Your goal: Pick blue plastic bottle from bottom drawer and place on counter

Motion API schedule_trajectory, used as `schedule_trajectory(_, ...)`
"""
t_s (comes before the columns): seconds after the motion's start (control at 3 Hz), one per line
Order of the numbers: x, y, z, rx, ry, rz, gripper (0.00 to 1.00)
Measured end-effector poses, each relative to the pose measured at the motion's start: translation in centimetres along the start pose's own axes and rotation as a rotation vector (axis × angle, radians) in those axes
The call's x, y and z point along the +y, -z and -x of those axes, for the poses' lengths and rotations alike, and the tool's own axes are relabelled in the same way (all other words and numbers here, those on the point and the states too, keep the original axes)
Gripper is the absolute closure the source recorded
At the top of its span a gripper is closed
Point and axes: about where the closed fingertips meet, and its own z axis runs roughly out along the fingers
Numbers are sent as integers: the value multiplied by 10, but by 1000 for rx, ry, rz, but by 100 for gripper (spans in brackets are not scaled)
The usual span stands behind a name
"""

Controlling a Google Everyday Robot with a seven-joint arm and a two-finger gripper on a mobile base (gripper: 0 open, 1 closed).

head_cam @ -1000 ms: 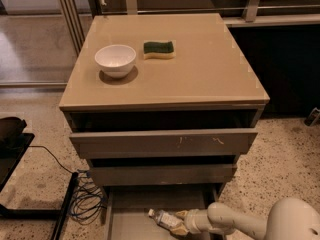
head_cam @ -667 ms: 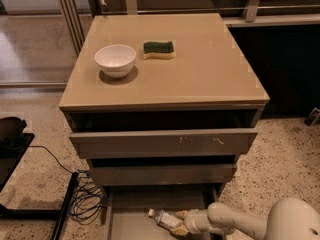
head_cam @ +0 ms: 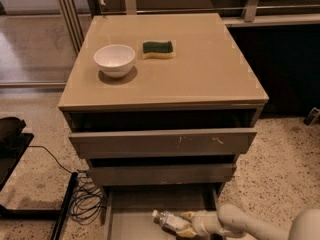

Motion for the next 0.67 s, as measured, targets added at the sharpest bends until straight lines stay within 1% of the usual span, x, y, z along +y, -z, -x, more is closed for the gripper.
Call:
schedule_trajectory(0.33,8,59,7,-46,36,-18,100)
schedule_trajectory(0.67,14,123,25,-57,105,-48,100)
